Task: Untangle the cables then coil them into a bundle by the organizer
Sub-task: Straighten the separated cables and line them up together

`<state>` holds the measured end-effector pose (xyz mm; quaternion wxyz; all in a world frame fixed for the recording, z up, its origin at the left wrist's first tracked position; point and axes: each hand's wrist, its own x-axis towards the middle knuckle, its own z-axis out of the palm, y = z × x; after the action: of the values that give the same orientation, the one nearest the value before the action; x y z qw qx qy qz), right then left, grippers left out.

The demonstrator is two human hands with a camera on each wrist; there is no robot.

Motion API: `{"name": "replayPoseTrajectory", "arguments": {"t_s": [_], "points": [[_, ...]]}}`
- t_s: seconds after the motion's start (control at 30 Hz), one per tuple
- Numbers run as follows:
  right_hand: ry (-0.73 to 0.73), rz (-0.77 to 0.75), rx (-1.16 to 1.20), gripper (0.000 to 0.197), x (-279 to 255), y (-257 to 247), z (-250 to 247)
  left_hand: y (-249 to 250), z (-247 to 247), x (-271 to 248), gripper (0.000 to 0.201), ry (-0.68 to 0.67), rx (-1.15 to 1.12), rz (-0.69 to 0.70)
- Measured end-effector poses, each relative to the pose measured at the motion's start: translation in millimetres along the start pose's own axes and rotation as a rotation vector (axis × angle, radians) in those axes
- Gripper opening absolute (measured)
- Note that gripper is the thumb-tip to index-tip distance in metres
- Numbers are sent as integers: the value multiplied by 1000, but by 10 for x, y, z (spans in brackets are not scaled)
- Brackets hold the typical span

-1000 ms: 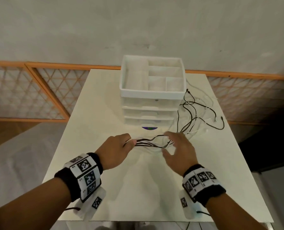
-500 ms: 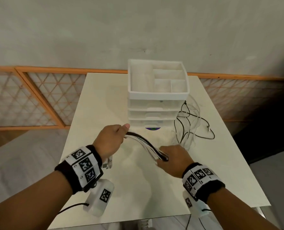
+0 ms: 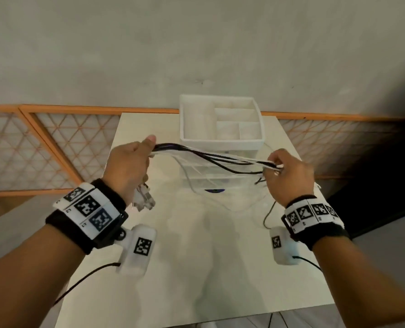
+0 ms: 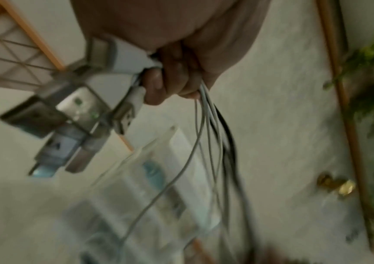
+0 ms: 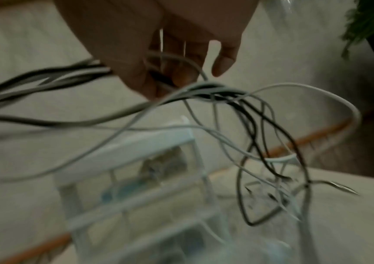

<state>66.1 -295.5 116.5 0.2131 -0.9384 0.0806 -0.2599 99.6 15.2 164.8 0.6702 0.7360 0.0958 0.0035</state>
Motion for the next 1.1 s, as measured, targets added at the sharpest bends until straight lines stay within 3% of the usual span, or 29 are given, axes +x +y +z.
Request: {"name": "replayPoseTrajectory", "arguments": {"t_s": [0.1,0.17,0.23,0.33,0.37,0.43,0.5,0.6,0.7,0.77,0.83,0.87,0.9,0.97,1.03,1.1], "points": [[-516,83,-333,15,-158,190,280,291,186,17,46,-10,-97,129],[-614,131,-259,21,-125,236,311,355,341,28,51,-15,-67,190],[-472,187,-91,28,104,196,148,332,412,85,51,-34,78,225],[0,140,297,5,522,51,-330,240,380,211,53,-37,217,147],[145,111,393,14,588,-6,-471,224,352,224,56,-25,238,109],[268,74,400,22,668,10,-630,302,344,245,55,41,181,105],[146,150,187,15,632,219,-529,502,338,243,42,119,-22,151],[-227,237,-62,24,341,533,-64,784,407,172,48,98,-232,252],[-439,234,-79,30,132,541,262,799,597,75,53,39,-233,301],[-486,301,-56,35,201,409,226,712,650,80,48,12,-135,307],[-359,307,87,36,378,275,84,586,604,135,47,-14,23,323],[-265,294,234,27,480,198,-25,515,565,165,50,-19,114,325],[-148,254,387,23,575,125,-141,444,524,180,53,-14,211,316],[105,81,605,35,718,38,-353,316,466,185,56,21,352,266],[288,-76,650,33,761,10,-463,213,407,189,57,46,408,213],[344,-116,569,24,701,77,-401,195,348,166,56,102,381,211]]}}
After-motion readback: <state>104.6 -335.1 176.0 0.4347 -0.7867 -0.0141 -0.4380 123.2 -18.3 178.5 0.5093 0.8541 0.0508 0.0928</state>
